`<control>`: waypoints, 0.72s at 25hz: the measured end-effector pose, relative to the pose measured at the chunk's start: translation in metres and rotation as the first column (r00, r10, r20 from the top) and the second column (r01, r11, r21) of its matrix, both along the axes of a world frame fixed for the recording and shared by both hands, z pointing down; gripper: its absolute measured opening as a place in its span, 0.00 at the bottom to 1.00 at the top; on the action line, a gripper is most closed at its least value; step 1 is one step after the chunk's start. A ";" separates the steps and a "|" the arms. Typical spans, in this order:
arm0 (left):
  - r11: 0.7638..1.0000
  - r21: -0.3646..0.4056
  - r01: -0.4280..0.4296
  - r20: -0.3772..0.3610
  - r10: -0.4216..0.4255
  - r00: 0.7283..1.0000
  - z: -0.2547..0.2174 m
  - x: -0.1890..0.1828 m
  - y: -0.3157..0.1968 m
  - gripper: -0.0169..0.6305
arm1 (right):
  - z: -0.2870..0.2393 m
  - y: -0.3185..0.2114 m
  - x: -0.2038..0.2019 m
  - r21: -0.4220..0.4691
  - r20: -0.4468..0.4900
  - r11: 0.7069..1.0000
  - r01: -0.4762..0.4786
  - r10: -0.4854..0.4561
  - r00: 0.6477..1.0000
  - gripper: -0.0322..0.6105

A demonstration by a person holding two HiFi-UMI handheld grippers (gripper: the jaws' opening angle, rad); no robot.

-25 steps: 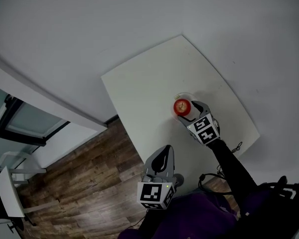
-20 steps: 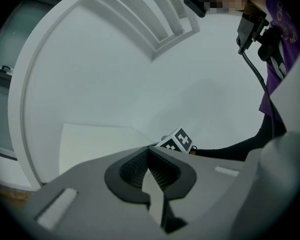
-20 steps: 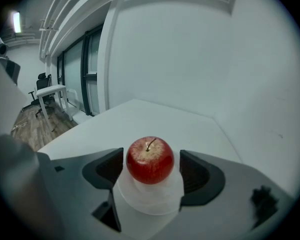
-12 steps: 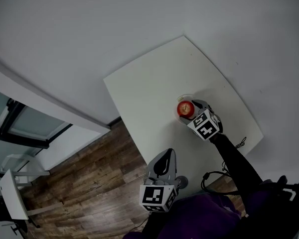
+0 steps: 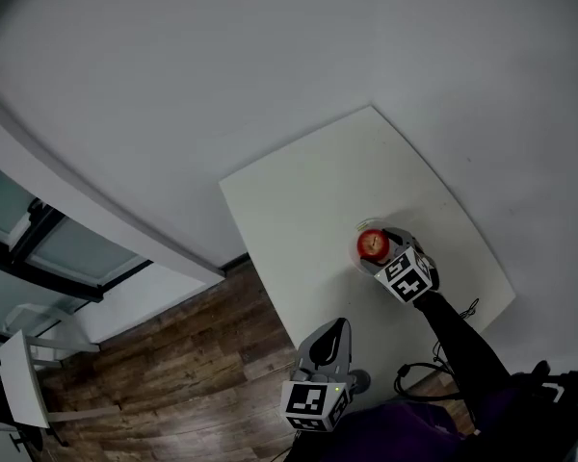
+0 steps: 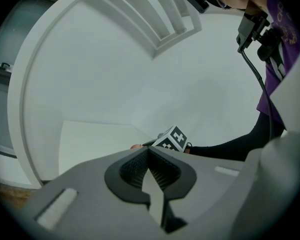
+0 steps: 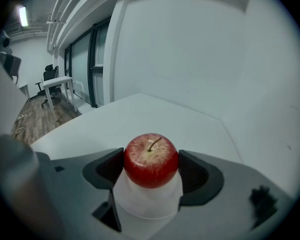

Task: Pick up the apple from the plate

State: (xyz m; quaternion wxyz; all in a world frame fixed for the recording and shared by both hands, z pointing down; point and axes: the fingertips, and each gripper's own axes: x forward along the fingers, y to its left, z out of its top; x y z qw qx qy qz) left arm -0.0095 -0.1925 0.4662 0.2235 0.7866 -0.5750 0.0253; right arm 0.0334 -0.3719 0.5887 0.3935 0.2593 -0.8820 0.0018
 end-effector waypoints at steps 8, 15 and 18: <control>1.000 0.010 -0.005 -0.006 0.005 1.000 -0.003 -0.002 0.001 0.04 | -0.019 0.001 0.002 0.042 0.045 0.999 -0.025 0.023 0.999 0.58; 0.999 0.030 -0.025 0.009 0.024 1.000 -0.010 0.006 0.002 0.04 | -0.042 0.017 0.011 0.055 0.160 0.997 -0.055 0.046 0.986 0.58; 0.999 0.038 -0.032 0.013 0.031 0.999 -0.014 0.006 0.001 0.04 | -0.052 0.027 0.014 0.066 0.187 0.995 -0.079 0.065 0.980 0.58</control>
